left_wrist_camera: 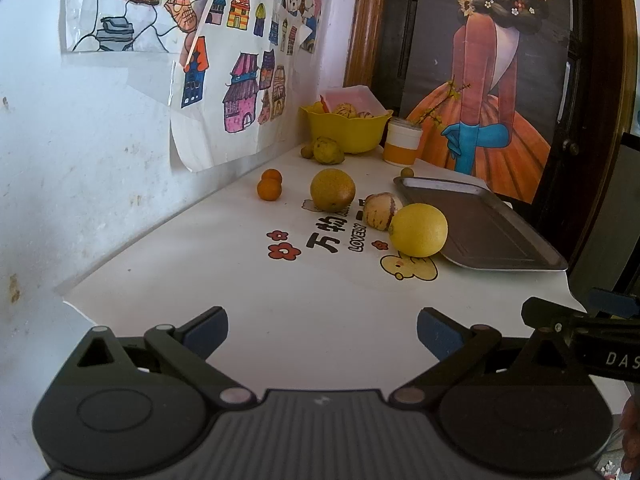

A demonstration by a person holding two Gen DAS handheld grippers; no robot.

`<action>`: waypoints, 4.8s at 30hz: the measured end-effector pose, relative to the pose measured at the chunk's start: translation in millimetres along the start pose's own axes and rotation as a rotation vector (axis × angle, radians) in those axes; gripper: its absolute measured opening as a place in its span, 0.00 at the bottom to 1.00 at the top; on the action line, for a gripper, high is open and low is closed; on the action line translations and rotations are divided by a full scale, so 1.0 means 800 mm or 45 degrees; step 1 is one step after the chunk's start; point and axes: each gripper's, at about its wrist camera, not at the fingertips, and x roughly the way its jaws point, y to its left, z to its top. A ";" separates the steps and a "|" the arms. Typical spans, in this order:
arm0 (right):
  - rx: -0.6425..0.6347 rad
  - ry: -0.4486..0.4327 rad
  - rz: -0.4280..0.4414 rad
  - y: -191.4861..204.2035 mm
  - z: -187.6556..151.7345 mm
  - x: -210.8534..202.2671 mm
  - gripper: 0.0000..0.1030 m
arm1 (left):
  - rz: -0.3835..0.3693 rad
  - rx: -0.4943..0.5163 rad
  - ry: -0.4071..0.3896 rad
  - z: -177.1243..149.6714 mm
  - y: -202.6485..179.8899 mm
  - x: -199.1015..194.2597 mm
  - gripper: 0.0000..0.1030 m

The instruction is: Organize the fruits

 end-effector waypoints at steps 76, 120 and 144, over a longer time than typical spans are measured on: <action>-0.610 0.174 0.526 0.022 0.088 0.184 0.89 | -0.188 -0.080 0.381 0.158 -0.044 0.243 0.89; -0.478 0.167 0.477 0.034 0.086 0.164 0.60 | -0.233 -0.139 0.325 0.181 -0.042 0.220 0.48; -0.049 0.092 0.156 -0.135 0.224 0.311 0.60 | -0.342 -0.106 0.129 0.270 -0.129 0.356 0.49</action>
